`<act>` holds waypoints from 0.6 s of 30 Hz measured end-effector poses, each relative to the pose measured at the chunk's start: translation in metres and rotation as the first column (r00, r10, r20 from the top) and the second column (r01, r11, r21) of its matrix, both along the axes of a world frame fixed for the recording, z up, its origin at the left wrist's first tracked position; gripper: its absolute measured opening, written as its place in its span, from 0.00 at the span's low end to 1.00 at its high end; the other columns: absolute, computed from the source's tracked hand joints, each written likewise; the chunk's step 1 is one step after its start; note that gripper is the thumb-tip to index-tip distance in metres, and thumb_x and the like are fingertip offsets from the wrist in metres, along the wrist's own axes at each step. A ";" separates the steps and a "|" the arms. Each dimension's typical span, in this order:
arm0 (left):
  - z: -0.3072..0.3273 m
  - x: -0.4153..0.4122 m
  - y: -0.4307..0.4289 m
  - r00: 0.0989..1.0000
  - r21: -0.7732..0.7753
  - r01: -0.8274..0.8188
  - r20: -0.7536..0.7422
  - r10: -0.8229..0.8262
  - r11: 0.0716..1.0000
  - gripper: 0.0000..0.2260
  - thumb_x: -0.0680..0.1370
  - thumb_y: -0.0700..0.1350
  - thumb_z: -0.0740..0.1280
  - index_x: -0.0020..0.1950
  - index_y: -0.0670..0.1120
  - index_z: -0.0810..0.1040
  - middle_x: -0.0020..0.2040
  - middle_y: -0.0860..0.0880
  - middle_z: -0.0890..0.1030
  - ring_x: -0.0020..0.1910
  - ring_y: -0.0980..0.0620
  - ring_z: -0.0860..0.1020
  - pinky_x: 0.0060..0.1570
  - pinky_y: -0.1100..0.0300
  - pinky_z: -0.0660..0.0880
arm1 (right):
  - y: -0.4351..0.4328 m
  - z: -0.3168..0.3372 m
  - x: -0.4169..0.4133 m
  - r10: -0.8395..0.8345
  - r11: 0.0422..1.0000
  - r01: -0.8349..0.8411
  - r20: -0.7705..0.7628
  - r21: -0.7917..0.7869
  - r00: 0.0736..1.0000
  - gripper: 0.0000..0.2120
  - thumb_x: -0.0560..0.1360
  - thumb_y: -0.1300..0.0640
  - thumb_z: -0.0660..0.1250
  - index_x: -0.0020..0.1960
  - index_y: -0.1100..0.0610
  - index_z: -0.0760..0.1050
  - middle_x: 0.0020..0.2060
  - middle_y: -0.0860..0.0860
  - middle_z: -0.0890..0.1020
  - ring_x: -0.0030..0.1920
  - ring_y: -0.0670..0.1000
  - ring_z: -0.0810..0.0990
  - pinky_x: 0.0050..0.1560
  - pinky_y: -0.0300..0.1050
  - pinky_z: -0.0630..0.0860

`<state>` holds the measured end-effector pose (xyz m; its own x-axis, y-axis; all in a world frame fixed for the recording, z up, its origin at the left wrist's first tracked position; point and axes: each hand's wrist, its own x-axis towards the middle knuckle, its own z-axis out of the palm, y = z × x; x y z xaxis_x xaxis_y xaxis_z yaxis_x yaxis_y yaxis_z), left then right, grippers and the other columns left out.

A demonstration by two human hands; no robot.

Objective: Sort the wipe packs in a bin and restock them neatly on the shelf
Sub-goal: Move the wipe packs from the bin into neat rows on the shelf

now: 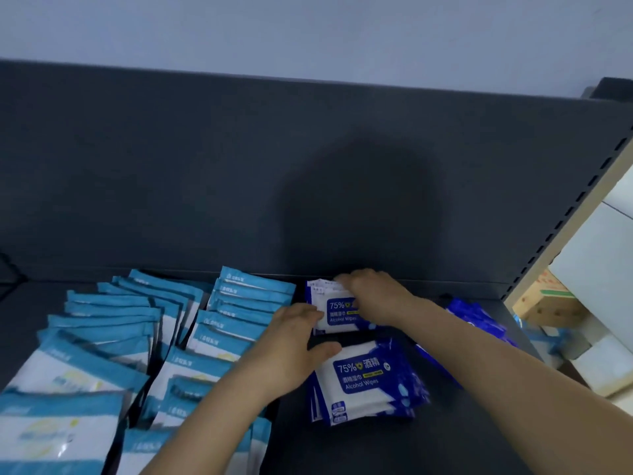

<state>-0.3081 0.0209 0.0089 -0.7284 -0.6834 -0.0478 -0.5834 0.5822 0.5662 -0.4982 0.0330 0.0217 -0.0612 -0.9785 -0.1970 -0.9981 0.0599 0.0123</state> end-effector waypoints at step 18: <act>0.005 0.014 0.041 0.999 0.030 -0.032 -0.001 0.032 0.999 0.17 0.77 0.57 0.64 0.63 0.52 0.75 0.51 0.55 0.72 0.47 0.60 0.73 0.47 0.70 0.71 | 0.049 -0.012 -0.018 -0.169 0.921 0.318 0.506 -0.225 0.846 0.17 0.78 0.58 0.63 0.66 0.58 0.72 0.65 0.55 0.71 0.61 0.51 0.72 0.60 0.37 0.67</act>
<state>-0.2941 0.0617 0.0140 -0.7066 -0.7044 -0.0671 -0.6003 0.5465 0.5839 -0.5161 0.0824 0.0100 -0.2788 -0.9600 0.0250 -0.8305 0.2280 -0.5083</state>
